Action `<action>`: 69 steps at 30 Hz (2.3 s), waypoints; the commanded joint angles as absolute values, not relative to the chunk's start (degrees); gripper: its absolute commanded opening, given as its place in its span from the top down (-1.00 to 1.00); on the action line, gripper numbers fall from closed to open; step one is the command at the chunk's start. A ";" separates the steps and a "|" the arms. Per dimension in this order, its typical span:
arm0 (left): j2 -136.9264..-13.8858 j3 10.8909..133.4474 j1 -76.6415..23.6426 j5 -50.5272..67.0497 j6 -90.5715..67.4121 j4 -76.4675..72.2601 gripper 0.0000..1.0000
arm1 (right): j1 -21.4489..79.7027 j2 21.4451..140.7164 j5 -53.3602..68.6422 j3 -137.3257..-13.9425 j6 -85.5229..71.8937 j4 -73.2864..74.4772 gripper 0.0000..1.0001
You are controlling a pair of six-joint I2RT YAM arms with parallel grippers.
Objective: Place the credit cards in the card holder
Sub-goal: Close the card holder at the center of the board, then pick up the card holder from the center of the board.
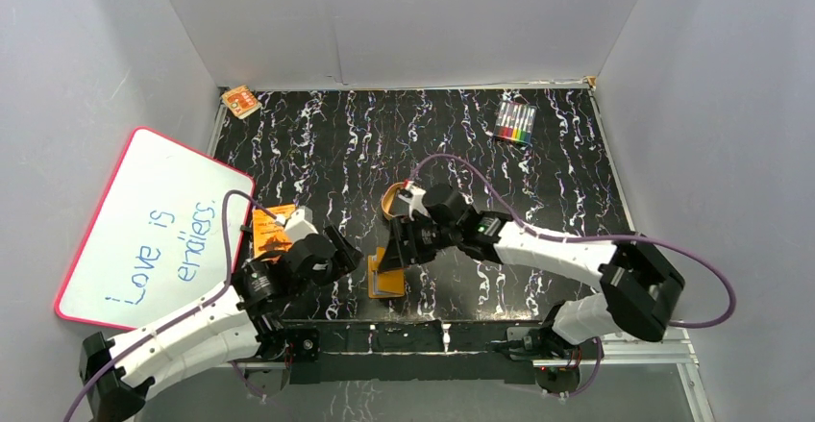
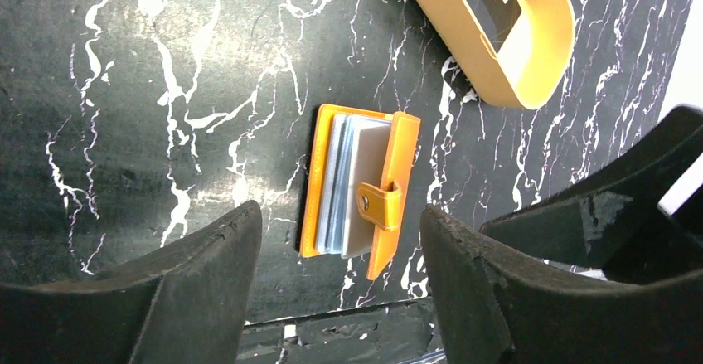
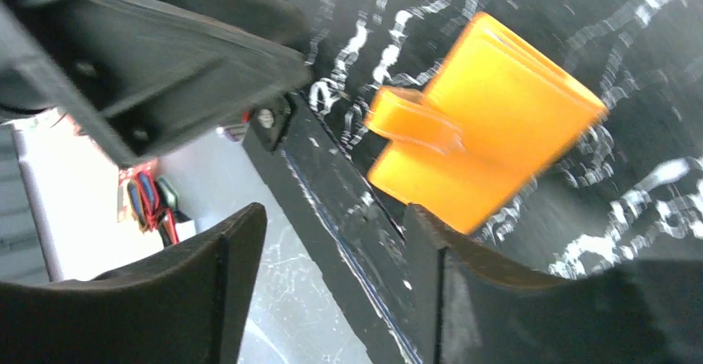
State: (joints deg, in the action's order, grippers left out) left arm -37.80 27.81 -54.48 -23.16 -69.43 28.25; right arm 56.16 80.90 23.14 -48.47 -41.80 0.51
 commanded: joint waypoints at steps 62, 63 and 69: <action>-64.07 18.37 -54.05 -18.99 -70.39 24.46 1.00 | 55.18 88.07 22.39 -32.17 -59.30 -17.75 -0.40; -64.00 18.17 -54.05 -18.98 -70.88 24.60 1.00 | 55.13 88.86 22.69 -32.01 -60.14 -18.94 -0.40; -62.86 16.63 -54.05 -18.31 -73.84 25.28 1.00 | 55.18 92.72 23.09 -29.89 -66.55 -26.16 -0.40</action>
State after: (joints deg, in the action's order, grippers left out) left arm -60.51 22.44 -54.48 -17.37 -73.23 10.66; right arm 55.46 90.37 22.92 -32.10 -61.84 -19.66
